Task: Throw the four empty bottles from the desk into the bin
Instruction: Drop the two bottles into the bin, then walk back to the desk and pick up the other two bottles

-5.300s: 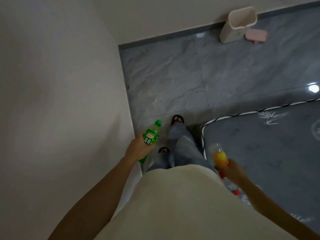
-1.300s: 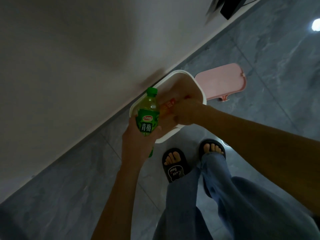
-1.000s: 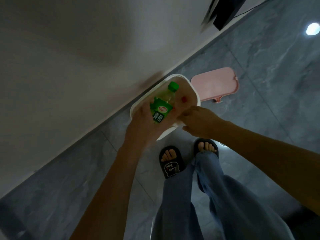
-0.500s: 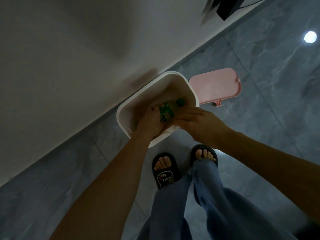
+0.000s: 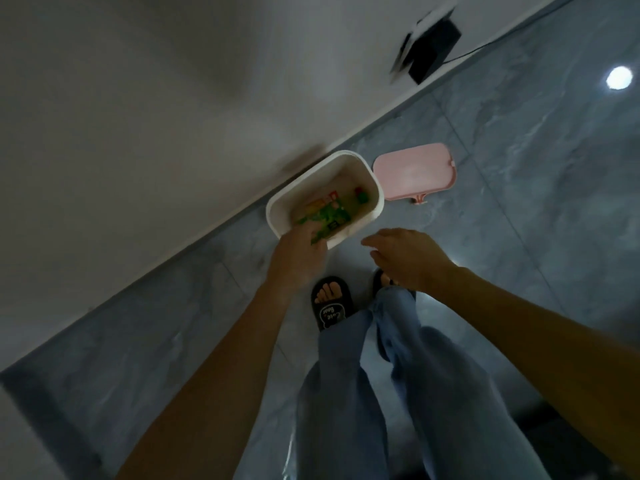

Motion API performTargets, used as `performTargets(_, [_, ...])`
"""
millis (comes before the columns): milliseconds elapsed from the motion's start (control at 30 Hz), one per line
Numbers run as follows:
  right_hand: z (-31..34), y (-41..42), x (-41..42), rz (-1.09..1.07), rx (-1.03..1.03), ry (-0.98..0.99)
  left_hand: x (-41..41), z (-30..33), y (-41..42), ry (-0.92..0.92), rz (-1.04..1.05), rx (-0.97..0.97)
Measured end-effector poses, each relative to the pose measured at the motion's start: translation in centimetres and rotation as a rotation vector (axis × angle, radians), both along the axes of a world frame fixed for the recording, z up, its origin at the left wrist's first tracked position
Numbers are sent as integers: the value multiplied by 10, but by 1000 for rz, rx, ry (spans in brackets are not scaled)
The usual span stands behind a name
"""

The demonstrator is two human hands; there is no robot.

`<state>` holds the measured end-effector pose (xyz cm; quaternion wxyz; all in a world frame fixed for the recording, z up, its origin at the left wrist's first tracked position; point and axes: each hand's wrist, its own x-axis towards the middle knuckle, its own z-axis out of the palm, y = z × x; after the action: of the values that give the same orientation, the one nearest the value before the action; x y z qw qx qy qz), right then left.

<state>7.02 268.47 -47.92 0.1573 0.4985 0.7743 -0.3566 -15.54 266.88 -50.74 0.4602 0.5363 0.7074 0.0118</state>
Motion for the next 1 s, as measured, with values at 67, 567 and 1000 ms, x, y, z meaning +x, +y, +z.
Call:
performTargets(67, [39,-17,9,-121,-91,-21,-2,54,-22,-17,43,-60])
performTargets(567, [366,-137,59,-395,-281,-157,-38,375,-181,9,83,-382])
performTargets(1000, [444,-151,107,-226,-304,-272,-34,442,-247,11,399,-371])
